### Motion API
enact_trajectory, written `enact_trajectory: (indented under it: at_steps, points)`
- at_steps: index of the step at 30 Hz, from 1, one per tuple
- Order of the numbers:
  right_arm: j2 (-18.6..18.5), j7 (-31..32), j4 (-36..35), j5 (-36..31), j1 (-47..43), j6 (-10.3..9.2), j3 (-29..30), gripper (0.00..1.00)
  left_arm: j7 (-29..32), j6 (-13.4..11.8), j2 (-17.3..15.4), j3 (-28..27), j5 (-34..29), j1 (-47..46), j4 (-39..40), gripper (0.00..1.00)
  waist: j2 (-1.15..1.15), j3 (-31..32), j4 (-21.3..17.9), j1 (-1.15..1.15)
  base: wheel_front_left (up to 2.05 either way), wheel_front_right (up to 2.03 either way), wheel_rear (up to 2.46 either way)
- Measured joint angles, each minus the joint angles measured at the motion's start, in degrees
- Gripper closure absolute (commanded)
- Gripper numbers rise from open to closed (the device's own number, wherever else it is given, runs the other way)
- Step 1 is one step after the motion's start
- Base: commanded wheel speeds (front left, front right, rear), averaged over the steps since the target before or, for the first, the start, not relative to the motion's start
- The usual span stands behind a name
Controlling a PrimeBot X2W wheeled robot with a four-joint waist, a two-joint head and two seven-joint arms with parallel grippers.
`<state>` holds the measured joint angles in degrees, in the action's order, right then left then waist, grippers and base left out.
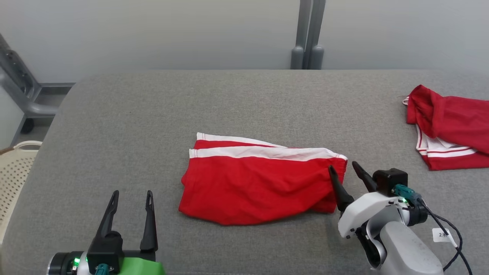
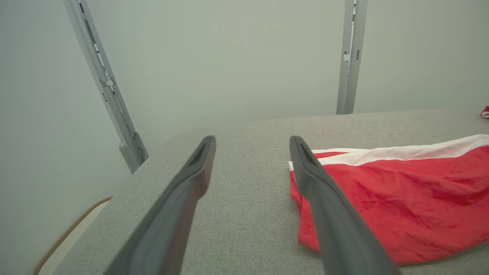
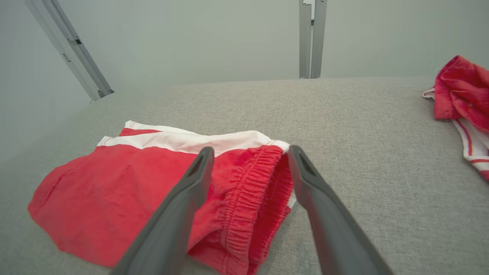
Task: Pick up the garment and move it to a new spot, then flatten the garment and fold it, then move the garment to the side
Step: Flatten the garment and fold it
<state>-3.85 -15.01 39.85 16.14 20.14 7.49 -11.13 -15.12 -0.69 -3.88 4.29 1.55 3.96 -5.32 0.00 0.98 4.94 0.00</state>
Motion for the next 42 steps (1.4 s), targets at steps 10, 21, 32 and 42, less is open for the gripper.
enact_trajectory:
  at_steps: [10,21,32,42]
  points:
    - [0.5,0.0,12.6,-2.3,5.0,0.0,6.7,0.0,0.0,0.2,0.3,0.6,0.0,-1.2,-0.6,0.0,0.0,-1.8,4.2,0.0,0.0,0.0,0.0]
    - [1.0,0.4,24.9,5.5,11.2,0.01,7.2,0.0,0.0,0.1,0.4,1.3,0.0,-3.5,-0.9,0.0,0.0,-4.5,4.8,0.0,0.0,0.0,0.0]
    - [0.9,2.6,25.7,19.1,12.1,0.0,-2.3,1.0,0.0,0.1,0.5,1.5,0.0,-3.9,-1.6,0.0,0.0,-4.8,5.4,0.0,0.0,0.0,0.0]
    - [-3.7,0.5,25.2,19.5,13.4,0.01,-5.9,1.0,0.0,0.1,0.6,1.2,0.4,-3.6,-1.7,0.0,0.0,-3.4,4.1,0.0,0.0,0.0,0.0]
